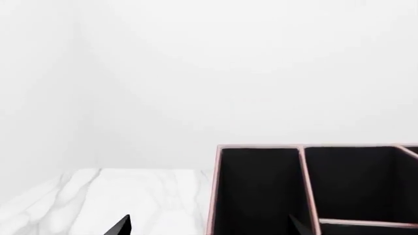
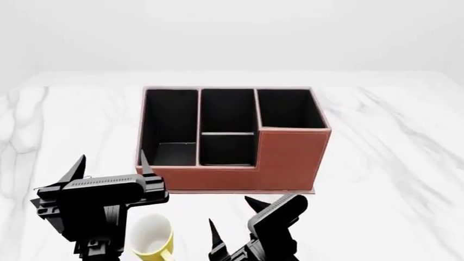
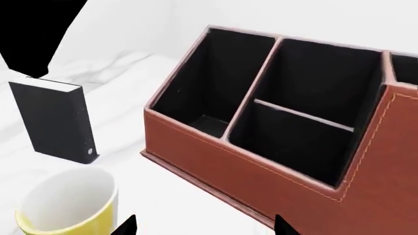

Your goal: Pick up the yellow and white mug and place it to the right of the caddy.

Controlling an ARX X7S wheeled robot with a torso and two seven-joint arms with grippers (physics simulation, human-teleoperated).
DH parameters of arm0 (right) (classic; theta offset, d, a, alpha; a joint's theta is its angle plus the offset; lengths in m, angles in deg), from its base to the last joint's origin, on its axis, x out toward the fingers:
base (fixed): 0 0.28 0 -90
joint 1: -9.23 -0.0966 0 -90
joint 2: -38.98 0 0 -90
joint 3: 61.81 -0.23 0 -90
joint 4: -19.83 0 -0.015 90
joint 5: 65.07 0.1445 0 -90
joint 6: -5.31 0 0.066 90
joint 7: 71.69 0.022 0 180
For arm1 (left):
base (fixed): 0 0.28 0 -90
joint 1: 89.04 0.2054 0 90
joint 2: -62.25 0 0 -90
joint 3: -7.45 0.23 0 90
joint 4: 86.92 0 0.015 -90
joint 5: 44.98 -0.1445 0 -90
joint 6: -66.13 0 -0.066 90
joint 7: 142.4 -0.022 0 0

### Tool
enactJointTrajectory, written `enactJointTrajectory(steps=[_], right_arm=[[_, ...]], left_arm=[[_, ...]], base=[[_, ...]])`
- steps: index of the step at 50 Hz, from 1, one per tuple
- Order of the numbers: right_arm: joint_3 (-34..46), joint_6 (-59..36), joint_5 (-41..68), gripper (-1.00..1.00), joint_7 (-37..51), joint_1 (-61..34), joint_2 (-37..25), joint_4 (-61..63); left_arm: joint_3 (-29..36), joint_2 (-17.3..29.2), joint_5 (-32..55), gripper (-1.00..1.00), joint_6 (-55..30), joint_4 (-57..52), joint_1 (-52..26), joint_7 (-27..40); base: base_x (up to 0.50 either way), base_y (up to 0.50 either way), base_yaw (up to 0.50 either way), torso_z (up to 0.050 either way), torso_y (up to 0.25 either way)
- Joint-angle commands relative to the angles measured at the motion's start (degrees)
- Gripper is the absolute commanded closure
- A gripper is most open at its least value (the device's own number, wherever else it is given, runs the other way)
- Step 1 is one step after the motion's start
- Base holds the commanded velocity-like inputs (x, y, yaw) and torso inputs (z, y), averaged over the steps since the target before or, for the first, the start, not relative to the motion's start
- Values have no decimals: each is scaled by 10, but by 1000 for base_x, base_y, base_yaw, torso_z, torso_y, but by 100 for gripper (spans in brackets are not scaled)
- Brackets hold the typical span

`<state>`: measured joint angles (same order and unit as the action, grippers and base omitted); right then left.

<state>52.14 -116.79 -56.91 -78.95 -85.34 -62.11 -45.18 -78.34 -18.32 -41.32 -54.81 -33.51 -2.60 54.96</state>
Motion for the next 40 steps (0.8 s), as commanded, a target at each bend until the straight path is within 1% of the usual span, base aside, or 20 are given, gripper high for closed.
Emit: enactJointTrajectory(steps=[1, 16, 33, 40], right_arm=[[44, 11, -22, -100, 14, 19, 6, -3], [94, 26, -46, -100, 24, 20, 17, -34], [143, 21, -47, -100, 16, 7, 34, -37], [150, 34, -36, -100, 8, -5, 45, -74]], left_arm=[[0, 3, 6, -100, 3, 2, 2, 5], [-1, 9, 11, -100, 12, 12, 4, 11], [-3, 14, 21, -100, 18, 13, 8, 15], [-4, 16, 25, -100, 20, 15, 9, 17]], base=[[0, 0, 0, 0, 0], [0, 0, 0, 0, 0], [0, 0, 0, 0, 0], [0, 0, 0, 0, 0]])
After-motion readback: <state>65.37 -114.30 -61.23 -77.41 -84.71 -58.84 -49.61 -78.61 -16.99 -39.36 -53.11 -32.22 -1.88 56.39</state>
